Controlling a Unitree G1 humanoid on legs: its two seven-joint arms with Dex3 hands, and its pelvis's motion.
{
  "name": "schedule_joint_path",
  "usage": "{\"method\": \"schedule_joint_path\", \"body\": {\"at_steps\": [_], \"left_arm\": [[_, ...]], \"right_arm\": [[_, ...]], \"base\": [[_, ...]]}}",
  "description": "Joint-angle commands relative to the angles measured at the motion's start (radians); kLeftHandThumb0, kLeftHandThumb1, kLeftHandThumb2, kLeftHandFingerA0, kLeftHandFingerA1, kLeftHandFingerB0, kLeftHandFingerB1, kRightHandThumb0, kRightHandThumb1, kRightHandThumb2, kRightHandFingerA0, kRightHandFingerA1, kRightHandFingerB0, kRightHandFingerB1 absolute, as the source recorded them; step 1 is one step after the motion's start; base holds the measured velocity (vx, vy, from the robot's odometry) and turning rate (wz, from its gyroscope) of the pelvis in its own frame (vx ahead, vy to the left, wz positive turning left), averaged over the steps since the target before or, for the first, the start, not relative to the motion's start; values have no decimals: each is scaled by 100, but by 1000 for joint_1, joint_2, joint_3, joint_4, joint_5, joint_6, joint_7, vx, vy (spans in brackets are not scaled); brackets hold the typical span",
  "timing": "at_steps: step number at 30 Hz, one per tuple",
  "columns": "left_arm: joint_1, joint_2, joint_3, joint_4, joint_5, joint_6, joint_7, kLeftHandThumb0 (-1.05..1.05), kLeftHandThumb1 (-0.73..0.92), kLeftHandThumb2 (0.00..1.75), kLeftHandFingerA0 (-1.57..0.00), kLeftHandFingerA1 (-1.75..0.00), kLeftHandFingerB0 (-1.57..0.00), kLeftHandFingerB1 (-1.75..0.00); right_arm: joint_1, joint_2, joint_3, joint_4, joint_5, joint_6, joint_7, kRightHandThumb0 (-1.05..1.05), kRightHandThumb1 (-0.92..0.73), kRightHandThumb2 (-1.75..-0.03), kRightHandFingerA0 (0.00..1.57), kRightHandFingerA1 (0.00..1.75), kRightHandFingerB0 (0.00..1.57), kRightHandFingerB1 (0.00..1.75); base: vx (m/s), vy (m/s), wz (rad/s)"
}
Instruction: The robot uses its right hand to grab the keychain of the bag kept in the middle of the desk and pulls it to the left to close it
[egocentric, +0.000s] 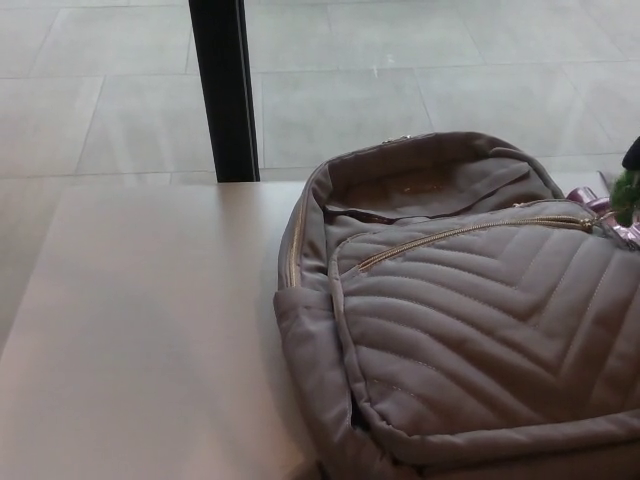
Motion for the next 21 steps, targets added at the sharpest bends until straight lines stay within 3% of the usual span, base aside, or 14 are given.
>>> {"method": "schedule_joint_path", "body": {"at_steps": [1,2,3,4,5,7,8,10,11,17,18,19,20,21], "left_arm": [[3,13,-5,4,18,-11,11,-76,71,108,-47,-67,-32,-55],[4,11,5,3,7,-11,3,-75,71,108,-48,-69,-32,-56],[4,10,7,4,4,-11,0,-79,92,67,-51,-65,-37,-46],[5,10,11,3,1,-11,-5,-76,72,108,-48,-69,-34,-57],[5,12,10,1,3,-11,-4,-78,92,71,-50,-67,-37,-47],[3,12,8,1,7,-9,-1,-79,92,75,-50,-66,-35,-47],[2,11,6,1,10,-7,1,-85,80,88,-49,-68,-32,-50],[2,12,-2,0,18,-11,7,-76,76,113,-48,-69,-32,-56],[4,12,1,-3,12,-11,1,-77,76,113,-47,-69,-31,-56],[5,7,11,-1,3,-16,-10,-80,78,114,-48,-69,-31,-56],[5,7,7,0,9,-17,0,-86,91,81,-51,-66,-32,-47],[5,8,5,0,12,-18,5,-86,91,81,-51,-66,-32,-47],[3,8,5,0,11,-17,2,-80,78,115,-49,-70,-31,-56],[2,8,5,1,11,-17,-1,-84,92,79,-51,-65,-35,-45]], "right_arm": [[-36,-8,43,-4,-16,9,43,-14,-45,-117,87,175,72,155],[-55,8,57,0,-16,19,57,-16,-44,-120,87,175,72,156],[-65,13,68,-1,-20,22,58,-16,-45,-119,89,175,73,156],[-76,18,84,-13,-29,35,68,-18,-46,-119,91,175,73,155],[-80,25,88,-18,-24,35,68,-9,-48,-118,94,173,71,151],[-92,43,95,-36,-15,64,84,-19,-48,-116,90,175,75,156],[-96,53,97,-52,-12,78,90,-29,-48,-115,120,140,96,126],[-99,63,102,-69,-14,90,91,-21,-49,-117,91,175,75,159],[-103,78,108,-87,-20,116,90,-21,-49,-118,92,175,74,157],[-96,160,66,-135,25,222,74,-18,-48,-123,90,175,74,159],[-99,183,43,-129,53,241,77,-21,-53,-117,89,175,73,163],[-100,194,31,-128,64,251,79,-21,-53,-117,89,175,73,163],[-100,199,22,-130,65,258,82,-22,-55,-116,88,175,72,164],[-100,208,10,-133,75,270,85,-23,-56,-115,88,175,71,165]], "base": [[0,0,0],[0,0,0],[0,0,0],[0,0,0],[0,0,0],[0,0,0],[0,0,0],[0,0,0],[0,0,0],[0,0,0],[0,0,0],[0,0,0],[0,0,0],[0,0,0]]}}
